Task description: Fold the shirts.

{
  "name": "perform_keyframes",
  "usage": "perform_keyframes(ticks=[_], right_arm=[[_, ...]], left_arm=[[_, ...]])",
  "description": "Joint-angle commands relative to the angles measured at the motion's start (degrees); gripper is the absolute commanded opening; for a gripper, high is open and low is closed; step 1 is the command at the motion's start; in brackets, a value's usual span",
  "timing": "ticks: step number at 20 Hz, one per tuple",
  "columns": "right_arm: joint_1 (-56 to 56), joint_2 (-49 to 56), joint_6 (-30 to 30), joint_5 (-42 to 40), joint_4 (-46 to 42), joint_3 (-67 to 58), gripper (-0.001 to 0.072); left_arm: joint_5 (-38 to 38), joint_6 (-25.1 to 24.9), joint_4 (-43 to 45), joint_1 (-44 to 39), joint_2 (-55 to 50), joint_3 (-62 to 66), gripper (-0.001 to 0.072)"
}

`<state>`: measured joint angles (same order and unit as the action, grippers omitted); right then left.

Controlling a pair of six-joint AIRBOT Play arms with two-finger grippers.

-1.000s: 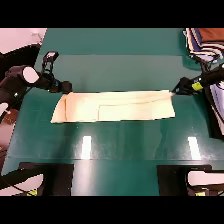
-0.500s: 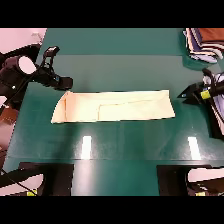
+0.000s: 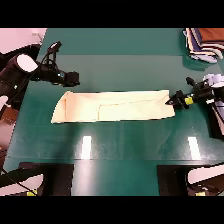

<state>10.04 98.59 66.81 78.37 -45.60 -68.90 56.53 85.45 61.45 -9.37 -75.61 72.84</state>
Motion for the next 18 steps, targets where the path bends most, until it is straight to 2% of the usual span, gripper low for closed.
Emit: perform_keyframes(ticks=[1,4,10,15,18], right_arm=[[-3.8,0.3,-0.8,-0.9,0.9,-2.4,0.0018],[-4.7,-1.5,-1.3,2.4,1.1,-7.7,0.0016],[-9.0,-11.3,3.6,6.1,1.1,-21.6,0.0015],[-16.5,-13.2,7.0,6.3,1.1,-32.8,0.0015],[-21.6,-12.9,7.3,5.6,1.1,-35.3,0.0015]], left_arm=[[-7.5,0.1,-1.0,-4.7,-0.9,0.1,0.0025],[-10.7,0.1,-1.1,-10.1,-5.8,0.1,0.0025],[-13.2,0.0,-6.3,-17.7,-18.1,0.1,0.0025],[-14.0,-0.4,-7.2,-20.7,-21.2,3.9,0.0025],[-14.4,-0.4,-7.1,-20.8,-21.2,6.7,0.0025]])
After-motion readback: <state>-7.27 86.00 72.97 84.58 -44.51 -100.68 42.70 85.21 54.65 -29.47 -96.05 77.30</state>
